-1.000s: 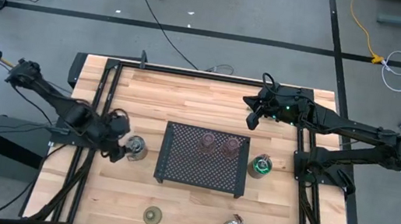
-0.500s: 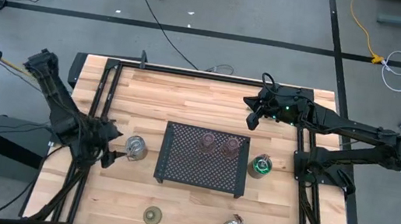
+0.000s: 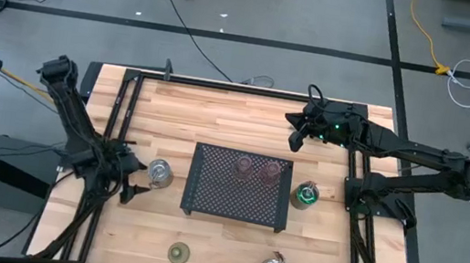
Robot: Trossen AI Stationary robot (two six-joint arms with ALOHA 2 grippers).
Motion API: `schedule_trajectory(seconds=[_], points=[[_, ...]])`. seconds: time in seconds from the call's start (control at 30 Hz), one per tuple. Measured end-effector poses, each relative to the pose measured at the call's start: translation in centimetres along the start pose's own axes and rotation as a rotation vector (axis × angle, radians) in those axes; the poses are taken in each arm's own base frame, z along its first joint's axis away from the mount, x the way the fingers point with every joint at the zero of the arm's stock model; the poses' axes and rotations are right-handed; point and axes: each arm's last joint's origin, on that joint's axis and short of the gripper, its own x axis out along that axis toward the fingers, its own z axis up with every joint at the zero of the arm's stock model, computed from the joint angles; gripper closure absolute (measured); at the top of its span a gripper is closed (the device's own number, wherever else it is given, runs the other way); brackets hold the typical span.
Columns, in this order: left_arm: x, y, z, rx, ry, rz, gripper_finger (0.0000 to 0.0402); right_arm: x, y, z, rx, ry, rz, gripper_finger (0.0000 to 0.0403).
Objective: Pick & Place candle stick holders
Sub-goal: Put the top brown scented candle on the shelf
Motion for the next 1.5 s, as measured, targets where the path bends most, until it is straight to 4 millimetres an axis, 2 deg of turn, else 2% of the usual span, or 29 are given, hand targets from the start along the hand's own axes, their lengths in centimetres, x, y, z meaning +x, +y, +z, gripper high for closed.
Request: schedule_trajectory(seconds=[0.13, 0.3, 0.53, 1.03, 1.5], points=[[0.9, 1.0, -1.0, 0.003, -0.071, 0.011, 0.001, 0.0, 0.0, 0.1, 0.002, -0.012, -0.009, 0.0389], [1.1, 0.7, -0.8, 0.062, -0.181, 0.002, 0.001, 0.0, 0.0, 0.1, 0.004, -0.011, -0.007, 0.0389], [1.2, 0.8, -1.1, 0.069, -0.154, -0.006, 0.001, 0.0, 0.0, 0.2, 0.035, -0.017, -0.004, 0.0389], [1.5, 0.5, -0.9, 0.081, -0.333, 0.047, 0.001, 0.0, 0.0, 0.4, 0.061, -0.039, 0.001, 0.0389], [2.5, 0.6, -0.7, 0.078, -0.342, 0.131, 0.001, 0.0, 0.0, 0.4, 0.061, -0.038, 0.001, 0.0389]])
